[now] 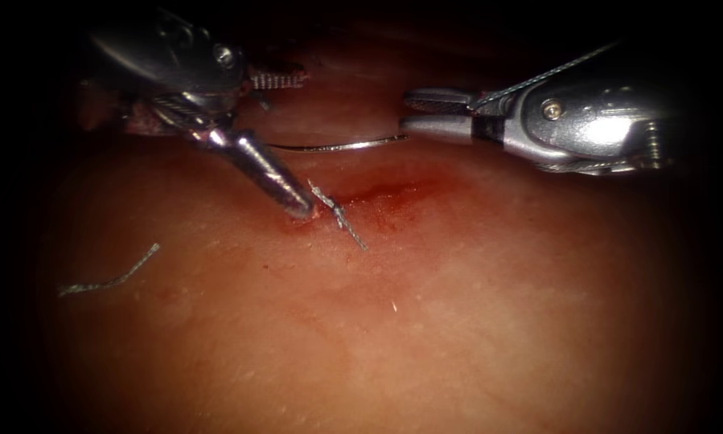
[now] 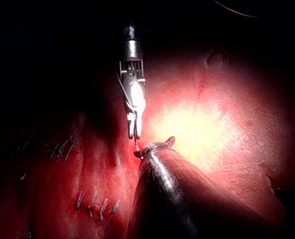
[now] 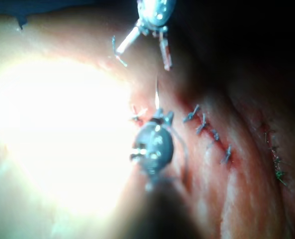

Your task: Wound Closure

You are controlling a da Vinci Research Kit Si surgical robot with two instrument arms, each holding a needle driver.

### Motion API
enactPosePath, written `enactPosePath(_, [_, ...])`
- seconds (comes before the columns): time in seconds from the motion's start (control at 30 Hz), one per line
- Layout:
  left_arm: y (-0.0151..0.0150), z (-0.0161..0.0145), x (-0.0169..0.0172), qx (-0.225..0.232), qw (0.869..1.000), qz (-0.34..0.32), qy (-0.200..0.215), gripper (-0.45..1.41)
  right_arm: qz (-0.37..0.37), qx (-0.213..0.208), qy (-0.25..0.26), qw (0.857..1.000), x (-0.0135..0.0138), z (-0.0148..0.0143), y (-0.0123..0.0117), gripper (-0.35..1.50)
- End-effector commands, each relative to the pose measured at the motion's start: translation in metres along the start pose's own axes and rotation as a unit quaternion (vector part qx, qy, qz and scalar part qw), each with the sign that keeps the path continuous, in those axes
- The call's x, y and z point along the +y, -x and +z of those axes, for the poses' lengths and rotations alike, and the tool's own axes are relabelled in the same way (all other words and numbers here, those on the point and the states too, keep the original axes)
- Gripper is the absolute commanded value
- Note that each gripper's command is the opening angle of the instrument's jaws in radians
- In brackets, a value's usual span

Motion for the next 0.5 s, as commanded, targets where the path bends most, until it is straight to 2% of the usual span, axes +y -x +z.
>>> enactPosePath(0.03, [-0.0001, 0.0010, -0.0003, -0.007, 1.000, -0.002, 0.003, 0.78, -0.032, 0.003, -0.013, 0.999, -0.0003, 0.0008, -0.0003, -0.35])
enactPosePath(0.27, [-0.0007, 0.0020, -0.0026, -0.047, 0.999, -0.003, 0.014, 0.71, -0.145, 0.007, -0.077, 0.986, -0.0007, 0.0007, -0.0010, -0.35])
enactPosePath(0.5, [-0.0006, 0.0043, -0.0036, -0.080, 0.996, -0.018, 0.023, 0.62, -0.219, 0.019, -0.083, 0.972, 0.0000, 0.0004, -0.0027, -0.35])
